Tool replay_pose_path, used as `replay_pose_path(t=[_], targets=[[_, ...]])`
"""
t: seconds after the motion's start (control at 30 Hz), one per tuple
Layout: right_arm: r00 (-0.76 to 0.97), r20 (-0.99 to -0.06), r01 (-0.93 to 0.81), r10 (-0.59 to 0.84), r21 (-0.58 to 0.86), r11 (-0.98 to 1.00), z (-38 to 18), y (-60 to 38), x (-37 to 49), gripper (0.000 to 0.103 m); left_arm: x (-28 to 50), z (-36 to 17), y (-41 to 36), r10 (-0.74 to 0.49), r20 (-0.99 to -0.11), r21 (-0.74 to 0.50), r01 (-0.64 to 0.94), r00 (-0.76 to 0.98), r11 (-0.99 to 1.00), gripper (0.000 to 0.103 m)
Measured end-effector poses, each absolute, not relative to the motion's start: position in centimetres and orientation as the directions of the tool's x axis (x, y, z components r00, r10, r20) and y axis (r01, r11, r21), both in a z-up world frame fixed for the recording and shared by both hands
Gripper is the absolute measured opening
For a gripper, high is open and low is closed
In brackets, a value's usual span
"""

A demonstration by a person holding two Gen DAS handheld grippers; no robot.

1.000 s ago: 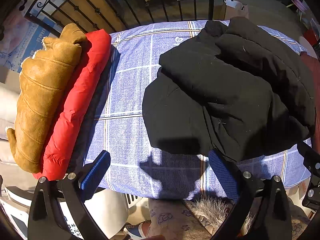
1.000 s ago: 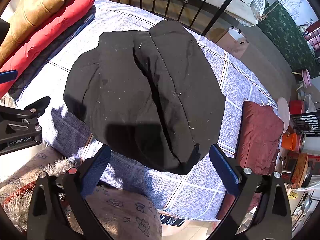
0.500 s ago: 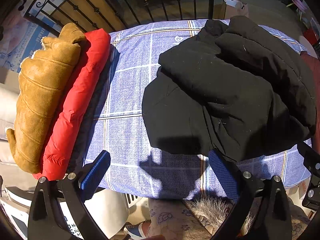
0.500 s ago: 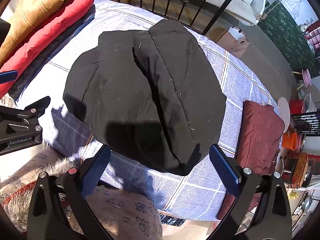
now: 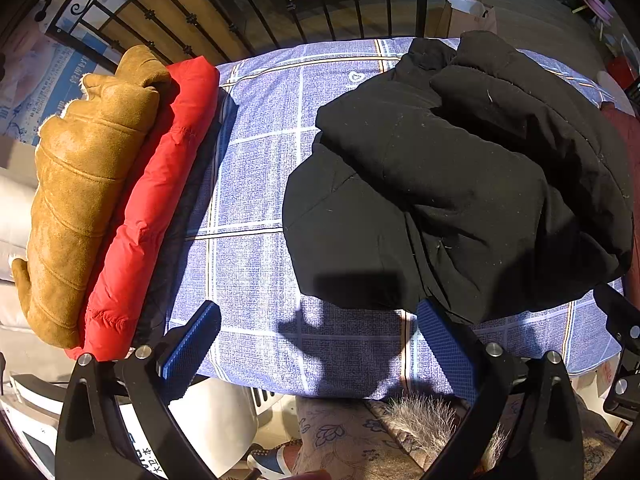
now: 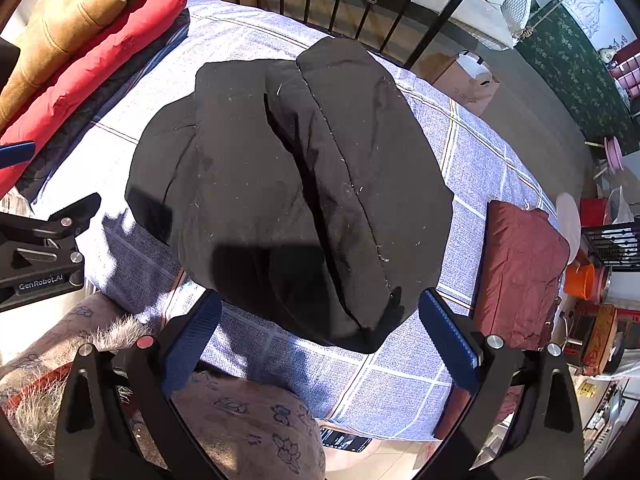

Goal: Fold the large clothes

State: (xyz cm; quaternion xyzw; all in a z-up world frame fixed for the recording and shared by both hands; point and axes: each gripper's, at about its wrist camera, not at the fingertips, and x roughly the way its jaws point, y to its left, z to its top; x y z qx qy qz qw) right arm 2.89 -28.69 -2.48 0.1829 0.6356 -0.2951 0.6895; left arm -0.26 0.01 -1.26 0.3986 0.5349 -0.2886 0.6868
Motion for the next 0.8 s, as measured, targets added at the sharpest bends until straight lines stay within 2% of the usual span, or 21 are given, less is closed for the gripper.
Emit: replay_pose_path(t=[0.5,0.8], targets=[[0.016,-0.985,0.641,-0.171,-0.121,0.758,-2.4,-29.0,2.9,0.097,-0.1,-1.4,-0.2,0.038,-0.967,0.236,0.825,0.253,0.513,0.097],[0.075,-0.977,0.652,-0.198,-0.102,0.751,-1.5,-29.6,3.0,0.097,0.2,-1.6,-0.6,0.044,-0.97,0.227,0.829,0.238,0.511,0.097]])
